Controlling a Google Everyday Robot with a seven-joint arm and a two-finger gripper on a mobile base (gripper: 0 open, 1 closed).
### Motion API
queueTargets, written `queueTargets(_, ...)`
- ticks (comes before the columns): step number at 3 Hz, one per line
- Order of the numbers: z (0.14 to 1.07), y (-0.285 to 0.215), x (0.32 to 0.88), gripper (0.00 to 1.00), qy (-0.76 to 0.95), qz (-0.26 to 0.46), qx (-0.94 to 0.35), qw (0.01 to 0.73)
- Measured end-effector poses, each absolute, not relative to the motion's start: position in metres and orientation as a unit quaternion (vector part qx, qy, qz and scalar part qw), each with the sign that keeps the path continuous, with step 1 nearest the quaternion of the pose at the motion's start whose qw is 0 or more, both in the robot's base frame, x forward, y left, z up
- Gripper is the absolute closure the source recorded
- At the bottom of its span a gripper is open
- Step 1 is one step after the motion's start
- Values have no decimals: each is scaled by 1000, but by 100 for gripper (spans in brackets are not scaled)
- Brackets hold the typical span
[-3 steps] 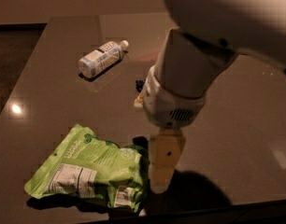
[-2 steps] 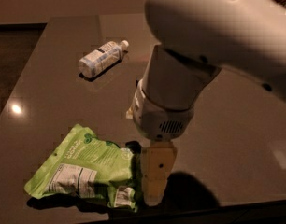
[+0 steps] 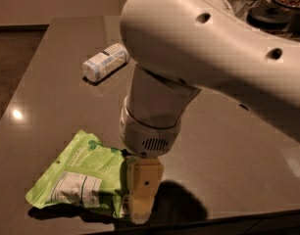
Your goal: Move green rice chip bag near rxbar blueberry
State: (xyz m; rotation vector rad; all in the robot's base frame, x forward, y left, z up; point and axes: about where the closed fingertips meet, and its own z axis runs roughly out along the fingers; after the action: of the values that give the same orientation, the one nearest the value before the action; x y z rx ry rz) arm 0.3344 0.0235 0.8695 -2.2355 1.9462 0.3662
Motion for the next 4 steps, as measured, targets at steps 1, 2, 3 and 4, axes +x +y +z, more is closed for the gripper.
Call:
queueTargets(1,862,28,336,18,657,121,-742,59)
queueTargets(2,861,28,339,41,664,117,-737,47)
queueTargets(3,871,16,357,65,682,107,-722,48)
queueTargets(4,886,-2,383,88,701,87,-705,61)
